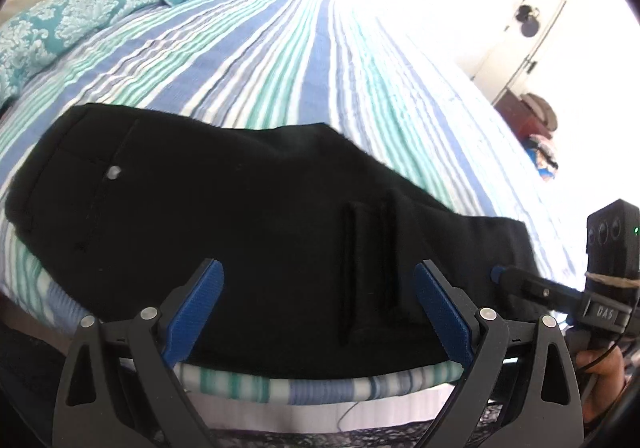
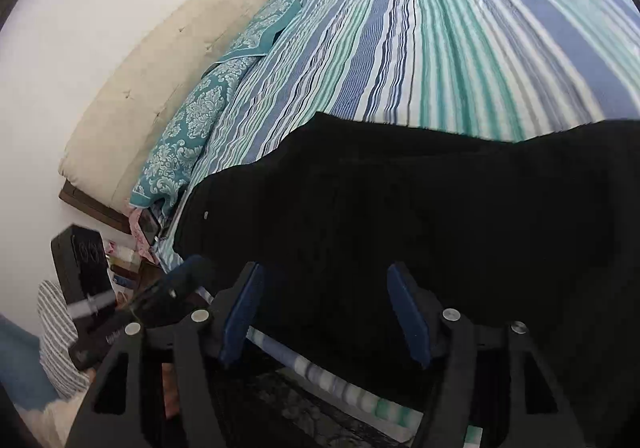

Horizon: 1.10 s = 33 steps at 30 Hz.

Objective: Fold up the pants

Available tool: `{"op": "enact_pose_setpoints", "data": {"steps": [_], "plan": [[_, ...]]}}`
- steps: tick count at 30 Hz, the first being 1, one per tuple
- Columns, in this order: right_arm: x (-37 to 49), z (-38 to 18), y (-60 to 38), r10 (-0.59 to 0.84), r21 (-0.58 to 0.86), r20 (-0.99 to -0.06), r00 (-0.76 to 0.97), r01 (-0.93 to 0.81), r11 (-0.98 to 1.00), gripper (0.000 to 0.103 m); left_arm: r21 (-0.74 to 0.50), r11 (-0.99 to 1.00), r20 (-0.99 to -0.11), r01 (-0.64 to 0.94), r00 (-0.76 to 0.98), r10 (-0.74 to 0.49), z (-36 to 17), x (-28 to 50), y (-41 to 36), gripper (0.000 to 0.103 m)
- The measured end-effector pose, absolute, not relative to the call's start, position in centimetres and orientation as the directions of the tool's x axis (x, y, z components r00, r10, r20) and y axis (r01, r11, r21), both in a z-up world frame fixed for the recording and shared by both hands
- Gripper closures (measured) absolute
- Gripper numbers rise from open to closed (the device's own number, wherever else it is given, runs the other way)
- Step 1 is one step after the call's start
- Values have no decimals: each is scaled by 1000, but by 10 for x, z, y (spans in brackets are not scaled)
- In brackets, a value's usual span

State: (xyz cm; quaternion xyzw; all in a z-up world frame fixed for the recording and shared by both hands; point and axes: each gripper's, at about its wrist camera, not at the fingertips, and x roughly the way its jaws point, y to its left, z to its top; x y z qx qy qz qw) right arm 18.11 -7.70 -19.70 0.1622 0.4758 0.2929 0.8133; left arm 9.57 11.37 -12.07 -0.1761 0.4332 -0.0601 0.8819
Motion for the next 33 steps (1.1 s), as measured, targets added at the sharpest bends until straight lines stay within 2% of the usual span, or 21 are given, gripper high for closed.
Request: {"op": "enact_pose_setpoints", "data": {"steps": [2,4,5,6,8,11,14,16,17,19,23,27,29,33], "plan": [[149,-185,-105,521,397,-718,461,-342,851,19,-378,925,-722,47,610,-326,-119,99,95,7],[120,-179,-127,429,283,-736,523,-339,897,17,-338,932,-734,134,582,-350,-123,106,67,7],[106,-178,-139,383,232,-740,553,-324,917,17,-305,937,-750,167,564,-345,-127,111,52,11],[93,-176,-148,340,193,-739,581,-301,934,17,-280,940,-766,194,545,-341,-132,117,40,22],[72,-179,-162,290,175,-735,613,-242,954,16,-244,945,-802,217,502,-322,-143,131,22,35],[65,-177,-180,314,263,-712,627,-176,949,16,-192,965,-844,180,471,-256,-159,146,12,36],[67,-172,-180,285,232,-696,659,-169,958,15,-220,962,-855,159,443,-269,-167,156,12,37],[66,-174,-181,243,174,-708,663,-169,970,15,-229,960,-859,160,431,-277,-171,158,9,64],[67,-175,-179,227,153,-714,662,-169,974,15,-238,958,-860,159,424,-284,-172,159,11,96],[69,-175,-174,199,123,-722,663,-161,979,15,-290,945,-839,149,436,-326,-166,155,16,97],[72,-179,-177,146,78,-743,653,-132,988,15,-306,941,-792,141,511,-334,-130,133,34,97],[79,-201,-181,126,85,-808,576,-98,992,15,-212,970,-826,120,508,-243,-135,125,50,96],[82,-214,-179,130,88,-841,525,-103,991,15,-205,971,-849,119,473,-237,-150,128,49,96],[88,-231,-176,57,7,-863,502,-101,995,15,-135,979,-865,149,464,-190,-160,126,34,96]]}}
